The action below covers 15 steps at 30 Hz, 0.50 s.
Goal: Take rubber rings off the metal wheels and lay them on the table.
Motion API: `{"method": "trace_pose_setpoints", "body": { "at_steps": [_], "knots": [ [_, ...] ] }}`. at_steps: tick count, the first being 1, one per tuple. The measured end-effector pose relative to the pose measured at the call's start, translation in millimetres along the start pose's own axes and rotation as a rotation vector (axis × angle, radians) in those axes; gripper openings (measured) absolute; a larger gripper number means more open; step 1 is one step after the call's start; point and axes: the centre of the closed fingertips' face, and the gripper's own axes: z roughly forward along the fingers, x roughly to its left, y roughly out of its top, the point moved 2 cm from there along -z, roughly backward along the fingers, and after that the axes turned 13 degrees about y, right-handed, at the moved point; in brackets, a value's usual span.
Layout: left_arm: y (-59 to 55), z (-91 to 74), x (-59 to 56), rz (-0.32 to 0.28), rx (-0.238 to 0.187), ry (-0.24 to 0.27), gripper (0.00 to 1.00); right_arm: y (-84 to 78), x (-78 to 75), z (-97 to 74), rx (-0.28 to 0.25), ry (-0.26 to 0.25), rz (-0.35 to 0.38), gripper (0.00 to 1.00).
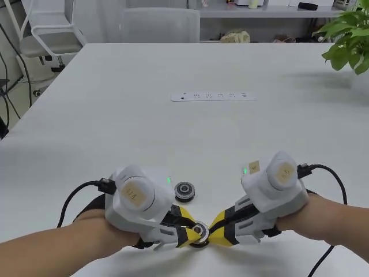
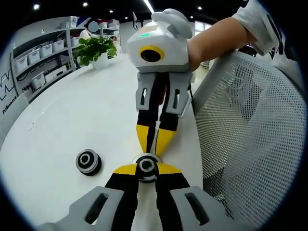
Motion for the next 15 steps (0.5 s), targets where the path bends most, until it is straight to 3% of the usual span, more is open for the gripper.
{"method": "trace_pose_setpoints", "body": {
  "at_steps": [13,15],
  "knots": [
    [0.0,-0.2,0.1,-0.002,0.002,0.002,0.09,0.1,-1.4,-2.4,-0.011,0.000,0.040,0.00],
    [0.0,-0.2,0.0,-0.002,0.002,0.001,0.09,1.0,-2.8,-6.0,-0.038,0.004,0.074,0.00]
  ]
}}
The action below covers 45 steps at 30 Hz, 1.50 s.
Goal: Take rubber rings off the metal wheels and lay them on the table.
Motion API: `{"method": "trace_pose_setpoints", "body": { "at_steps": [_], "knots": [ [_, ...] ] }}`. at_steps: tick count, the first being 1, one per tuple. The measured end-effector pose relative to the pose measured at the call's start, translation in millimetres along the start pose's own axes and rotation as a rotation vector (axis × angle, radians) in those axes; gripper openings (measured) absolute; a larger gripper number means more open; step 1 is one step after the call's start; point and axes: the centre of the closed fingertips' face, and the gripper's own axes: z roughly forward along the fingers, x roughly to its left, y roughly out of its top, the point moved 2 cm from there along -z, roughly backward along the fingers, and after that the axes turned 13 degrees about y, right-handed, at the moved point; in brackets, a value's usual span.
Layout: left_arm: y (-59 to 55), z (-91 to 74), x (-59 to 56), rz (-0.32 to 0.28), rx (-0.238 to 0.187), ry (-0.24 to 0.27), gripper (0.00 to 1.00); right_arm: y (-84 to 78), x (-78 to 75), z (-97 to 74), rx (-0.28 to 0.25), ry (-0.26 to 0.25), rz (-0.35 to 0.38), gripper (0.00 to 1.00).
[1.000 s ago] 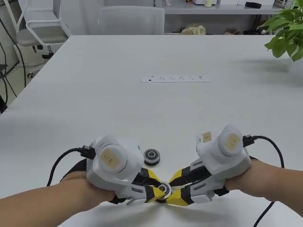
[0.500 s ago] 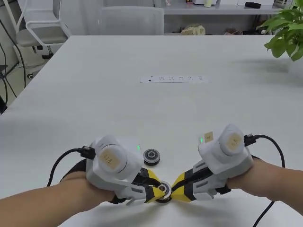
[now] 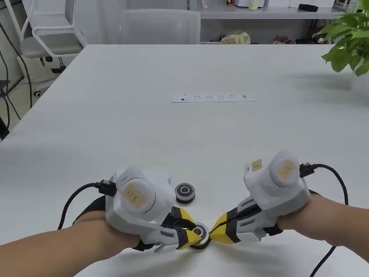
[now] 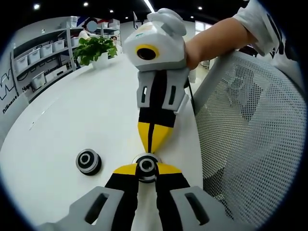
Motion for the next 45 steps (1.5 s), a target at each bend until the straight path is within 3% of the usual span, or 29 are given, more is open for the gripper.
{"method": "trace_pose_setpoints", "body": {
  "at_steps": [7,14,17,18,27,45],
  "knots": [
    [-0.1,-0.1,-0.1,-0.002,0.001,-0.001,0.09,0.7,0.5,-0.3,-0.026,0.009,0.042,0.00],
    [-0.1,-0.2,0.0,-0.002,0.002,0.001,0.09,1.4,-3.2,-2.3,-0.077,0.011,0.148,0.00],
    [-0.2,-0.1,0.3,-0.005,0.003,0.001,0.09,7.9,-3.8,-4.3,-0.139,0.019,0.204,0.00],
    [-0.2,-0.1,0.4,-0.005,0.003,0.001,0.09,5.3,-5.0,-5.8,-0.123,0.014,0.207,0.00],
    [0.0,0.2,0.4,-0.004,0.005,0.005,0.09,9.7,-1.6,-5.4,-0.161,0.028,0.235,0.00],
    [-0.1,0.4,0.4,-0.013,0.010,0.005,0.09,11.0,0.3,-4.3,-0.165,0.030,0.254,0.00]
  ]
}}
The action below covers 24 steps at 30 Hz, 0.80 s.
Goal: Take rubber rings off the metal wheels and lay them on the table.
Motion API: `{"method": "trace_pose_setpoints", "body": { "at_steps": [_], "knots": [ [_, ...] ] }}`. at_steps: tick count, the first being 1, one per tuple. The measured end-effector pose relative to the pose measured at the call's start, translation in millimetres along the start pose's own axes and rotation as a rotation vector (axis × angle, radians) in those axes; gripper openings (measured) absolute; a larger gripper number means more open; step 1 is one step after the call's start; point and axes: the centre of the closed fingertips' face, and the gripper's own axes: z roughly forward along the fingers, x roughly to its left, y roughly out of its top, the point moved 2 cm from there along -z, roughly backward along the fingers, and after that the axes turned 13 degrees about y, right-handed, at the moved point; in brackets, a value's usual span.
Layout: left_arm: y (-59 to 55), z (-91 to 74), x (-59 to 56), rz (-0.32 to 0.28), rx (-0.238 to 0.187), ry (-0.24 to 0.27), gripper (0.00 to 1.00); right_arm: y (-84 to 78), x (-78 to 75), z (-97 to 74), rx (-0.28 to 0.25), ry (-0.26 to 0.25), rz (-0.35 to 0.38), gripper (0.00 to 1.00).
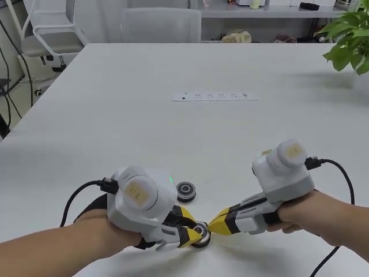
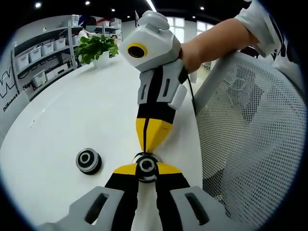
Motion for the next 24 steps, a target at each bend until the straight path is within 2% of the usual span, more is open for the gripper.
{"method": "trace_pose_setpoints", "body": {
  "at_steps": [24],
  "knots": [
    [-0.3,-0.4,-0.2,-0.001,0.002,-0.004,0.09,3.9,8.3,5.6,-0.008,0.029,0.002,0.00]
  ]
}}
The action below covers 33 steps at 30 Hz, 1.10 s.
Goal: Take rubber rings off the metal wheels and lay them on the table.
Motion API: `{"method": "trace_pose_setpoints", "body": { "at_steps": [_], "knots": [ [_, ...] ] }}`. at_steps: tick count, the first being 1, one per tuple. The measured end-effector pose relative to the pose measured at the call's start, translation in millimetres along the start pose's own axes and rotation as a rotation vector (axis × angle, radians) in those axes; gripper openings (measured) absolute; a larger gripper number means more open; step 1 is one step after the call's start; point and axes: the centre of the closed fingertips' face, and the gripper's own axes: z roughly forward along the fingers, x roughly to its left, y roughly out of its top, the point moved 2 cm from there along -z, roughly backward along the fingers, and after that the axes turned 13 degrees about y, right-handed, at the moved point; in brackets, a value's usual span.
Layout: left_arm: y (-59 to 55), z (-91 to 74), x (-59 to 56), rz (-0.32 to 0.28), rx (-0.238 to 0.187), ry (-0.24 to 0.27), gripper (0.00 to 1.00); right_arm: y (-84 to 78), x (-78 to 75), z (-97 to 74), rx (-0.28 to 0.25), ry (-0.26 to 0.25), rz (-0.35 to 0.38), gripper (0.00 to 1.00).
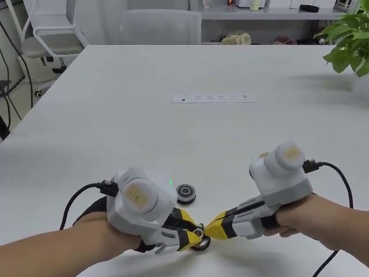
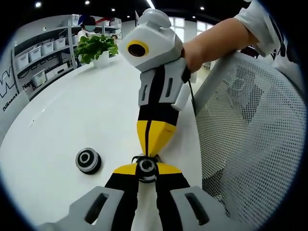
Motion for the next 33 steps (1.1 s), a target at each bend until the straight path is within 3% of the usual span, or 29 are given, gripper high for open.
{"method": "trace_pose_setpoints", "body": {
  "at_steps": [4,5,6,8,10,21,33],
  "knots": [
    [0.0,0.0,-0.1,-0.001,0.000,0.001,0.09,3.9,4.2,2.9,-0.022,0.025,0.004,0.00],
    [0.0,0.1,-0.1,0.000,0.000,0.002,0.09,7.2,16.9,7.6,-0.046,0.101,0.029,0.00],
    [0.0,0.0,-0.2,0.001,0.000,0.002,0.09,8.7,12.6,7.2,-0.045,0.066,0.013,0.00],
    [-0.4,0.1,0.0,-0.002,0.000,0.002,0.09,6.7,13.3,7.4,0.002,0.049,-0.039,0.00],
    [-0.4,0.4,0.1,-0.002,-0.002,0.002,0.09,6.2,12.7,7.7,-0.015,0.054,-0.009,0.00],
    [-1.0,0.5,1.1,-0.004,-0.035,-0.004,0.09,6.7,5.3,2.2,-0.027,0.026,-0.013,0.00],
    [-0.6,0.3,1.0,0.002,-0.040,-0.014,0.09,8.0,3.1,0.3,-0.036,0.019,-0.013,0.00]
  ]
}}
